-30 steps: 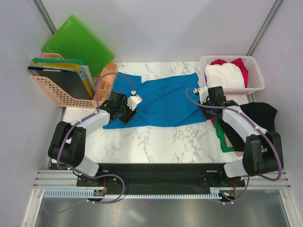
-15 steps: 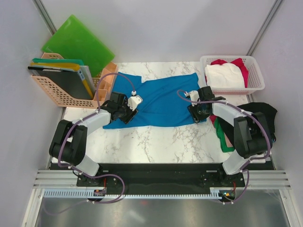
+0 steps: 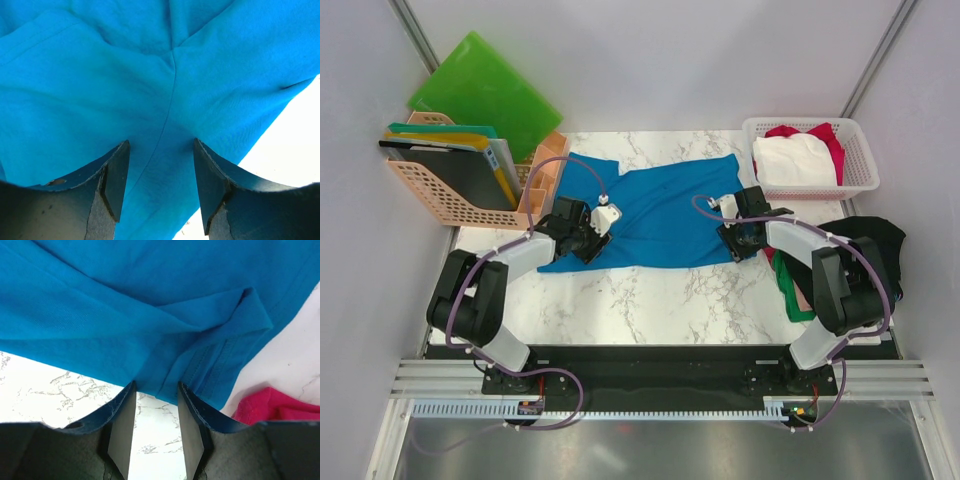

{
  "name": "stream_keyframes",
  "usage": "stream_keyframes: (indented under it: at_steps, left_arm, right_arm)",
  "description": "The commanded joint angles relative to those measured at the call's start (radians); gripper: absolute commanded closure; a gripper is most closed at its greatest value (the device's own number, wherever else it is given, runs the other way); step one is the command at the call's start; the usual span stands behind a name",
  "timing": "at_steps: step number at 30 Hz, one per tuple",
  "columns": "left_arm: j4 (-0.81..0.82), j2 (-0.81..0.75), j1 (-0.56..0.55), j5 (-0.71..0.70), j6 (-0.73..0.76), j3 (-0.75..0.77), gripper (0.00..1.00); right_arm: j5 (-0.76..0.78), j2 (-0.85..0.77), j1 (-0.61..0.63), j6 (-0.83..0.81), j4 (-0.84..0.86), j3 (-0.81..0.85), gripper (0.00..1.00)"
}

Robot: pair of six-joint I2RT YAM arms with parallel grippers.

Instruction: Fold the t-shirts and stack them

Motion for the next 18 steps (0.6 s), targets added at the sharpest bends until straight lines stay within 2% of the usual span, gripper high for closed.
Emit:
stream_keyframes:
  at_steps: [1,4,6,9,18]
  left_arm:
    - [0.048,0.013,-0.004,0.01,-0.013,-0.007,0.39]
    - [0.052,0.01,-0.004,0.013,-0.012,-0.007,0.39]
    - [0.055,0.007,-0.004,0.013,-0.012,-0.01,0.4]
    - [0.056,0.01,-0.002,0.013,-0.01,-0.016,0.4]
    - [0.076,0.028,-0.005,0.021,-0.009,-0.016,0.4]
  right_arm:
    - [0.047,-0.041,0.004,-0.011,0.022,-0.01,0.55]
    - [0.072,-0.031,0.004,-0.011,0.022,-0.011,0.55]
    - [0.078,-0.022,0.003,-0.006,0.027,-0.008,0.59]
    - [0.098,-0.011,0.004,0.006,0.025,-0.008,1.0]
    - [0.207,-0.077,0.004,-0.02,0.019,-0.05,1.0]
